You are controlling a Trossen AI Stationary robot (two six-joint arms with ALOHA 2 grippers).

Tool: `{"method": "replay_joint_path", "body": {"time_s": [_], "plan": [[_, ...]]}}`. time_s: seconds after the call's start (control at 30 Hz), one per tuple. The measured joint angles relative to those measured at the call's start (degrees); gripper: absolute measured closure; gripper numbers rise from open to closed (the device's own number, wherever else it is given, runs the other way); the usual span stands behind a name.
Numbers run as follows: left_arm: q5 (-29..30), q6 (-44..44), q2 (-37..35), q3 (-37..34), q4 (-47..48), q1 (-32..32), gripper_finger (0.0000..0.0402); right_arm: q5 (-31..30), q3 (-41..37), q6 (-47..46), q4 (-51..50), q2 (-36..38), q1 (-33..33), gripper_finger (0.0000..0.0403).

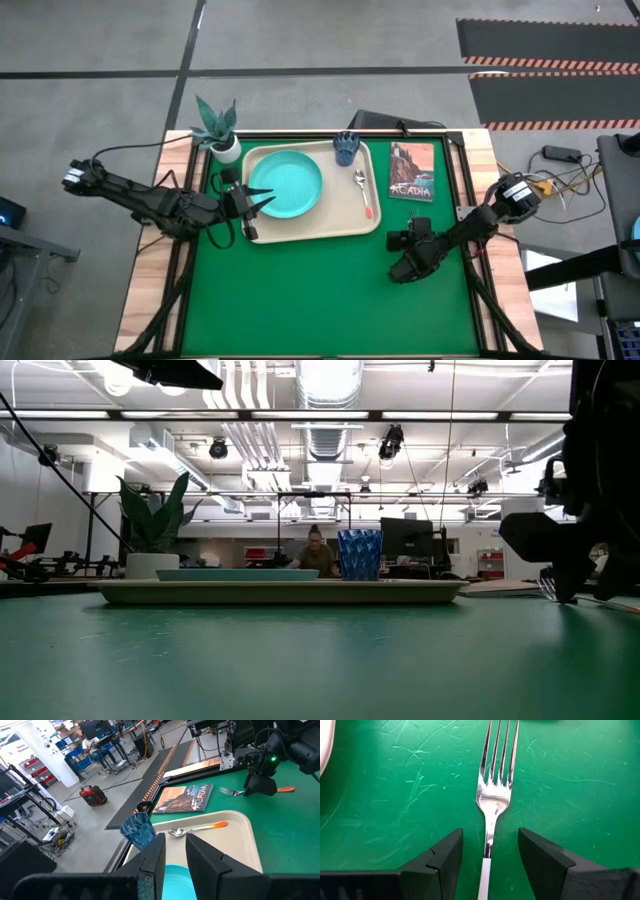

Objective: Pick and place plate/cup/fork/spoon on tray
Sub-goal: Put the orange fork on the light brown serving tray between the light blue plate and the orange spoon

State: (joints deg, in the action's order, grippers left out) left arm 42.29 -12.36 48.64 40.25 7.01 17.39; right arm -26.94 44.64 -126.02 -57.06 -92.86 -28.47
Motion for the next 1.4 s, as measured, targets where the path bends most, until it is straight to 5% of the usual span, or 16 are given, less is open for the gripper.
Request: {"method": "replay_joint_path", "body": {"time_s": [0.73,1.4], "plan": [[0.0,0.0,0.0,0.0,0.0,0.0,0.0340,0.3,0.0,0.0,1.3,0.1,0.0,0.0345],[0.0,0.0,0.0,0.0,0.0,0.0,0.0340,0.4,0.0,0.0,1.8,0.1,0.0,0.0390]]}}
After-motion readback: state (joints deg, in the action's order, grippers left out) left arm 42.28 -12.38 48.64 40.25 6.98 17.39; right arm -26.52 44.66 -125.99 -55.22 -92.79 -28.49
